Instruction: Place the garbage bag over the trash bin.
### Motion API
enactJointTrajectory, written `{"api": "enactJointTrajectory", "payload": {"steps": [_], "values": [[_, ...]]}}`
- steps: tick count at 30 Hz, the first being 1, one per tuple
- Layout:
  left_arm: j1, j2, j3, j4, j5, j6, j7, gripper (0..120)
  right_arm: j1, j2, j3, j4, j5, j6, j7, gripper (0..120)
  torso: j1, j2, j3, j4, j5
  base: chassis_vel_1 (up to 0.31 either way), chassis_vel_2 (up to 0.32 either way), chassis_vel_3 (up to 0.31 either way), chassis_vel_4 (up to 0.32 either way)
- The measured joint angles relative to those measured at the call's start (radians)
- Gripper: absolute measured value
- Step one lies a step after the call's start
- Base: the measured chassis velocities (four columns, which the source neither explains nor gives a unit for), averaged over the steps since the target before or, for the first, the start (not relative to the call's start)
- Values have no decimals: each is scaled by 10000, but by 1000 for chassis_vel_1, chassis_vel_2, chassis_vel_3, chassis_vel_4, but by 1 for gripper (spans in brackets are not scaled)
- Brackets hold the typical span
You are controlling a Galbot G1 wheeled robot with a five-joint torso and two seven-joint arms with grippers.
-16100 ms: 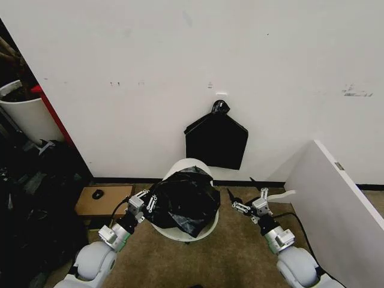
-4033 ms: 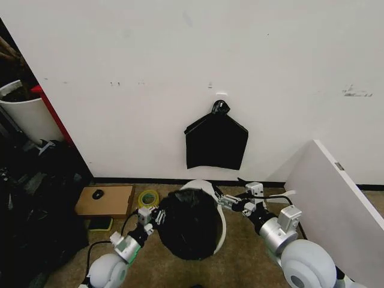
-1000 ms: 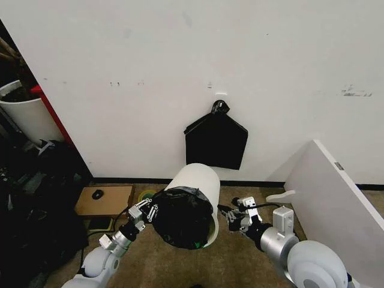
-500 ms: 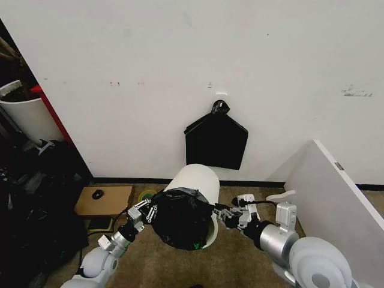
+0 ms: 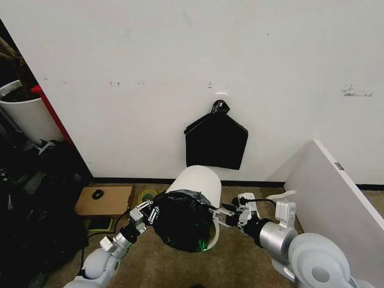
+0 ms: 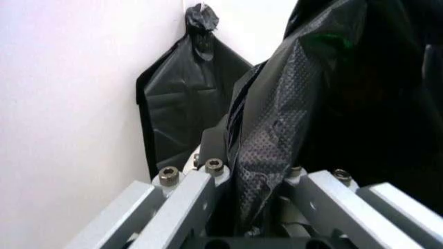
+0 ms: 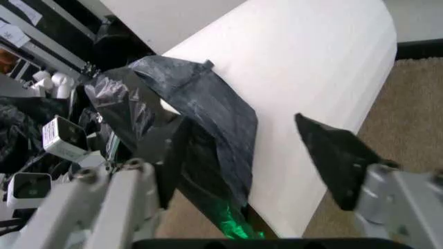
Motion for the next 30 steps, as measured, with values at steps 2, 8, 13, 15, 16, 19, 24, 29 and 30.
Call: {"api": "enactJointTrajectory", "payload": {"steps": [2, 8, 13, 15, 16, 19, 24, 29, 30], "values": [[1, 0, -5, -17, 1, 0, -4, 0, -6, 0, -3, 5, 2, -22, -6, 52, 0, 0, 0, 0, -1, 0, 0, 0, 0], [-13, 9, -38, -123, 4, -4, -126, 0, -92, -24, -12, 64, 18, -194, -33, 32, 0, 0, 0, 0, 0, 0, 0, 0, 0], [-30, -12, -48, -334, -40, -4, -262, 0, -105, -28, -19, 152, 23, -220, -124, 16, 0, 0, 0, 0, 0, 0, 0, 0, 0], [-18, -25, -45, -383, -41, -2, -276, 0, -107, -34, -19, 162, 23, -219, -165, 10, 0, 0, 0, 0, 0, 0, 0, 0, 0], [-14, -30, -44, -395, -41, -2, -282, 0, -110, -36, -19, 164, 23, -219, -173, 7, 0, 0, 0, 0, 0, 0, 0, 0, 0], [-1, -34, -46, -440, -78, 2, -326, 0, -134, -39, -6, 166, 16, -206, -205, 0, 0, 0, 0, 0, 0, 0, 0, 0, 0], [2, -29, -70, -475, -112, 5, -349, 0, -132, -45, 7, 173, -19, -158, -266, 0, 0, 0, 0, -1, 0, 0, 0, 0, 0], [34, -26, -111, -517, -136, 6, -360, 0, -110, -64, 0, 142, -308, -7, -413, 0, 0, 0, 0, 0, 0, 0, 0, 0, 0], [44, -26, -121, -538, -161, 6, -355, 0, -109, -70, -7, 118, -425, 48, -462, 0, 0, 0, 0, 0, 0, 0, 0, 0, 0]]}}
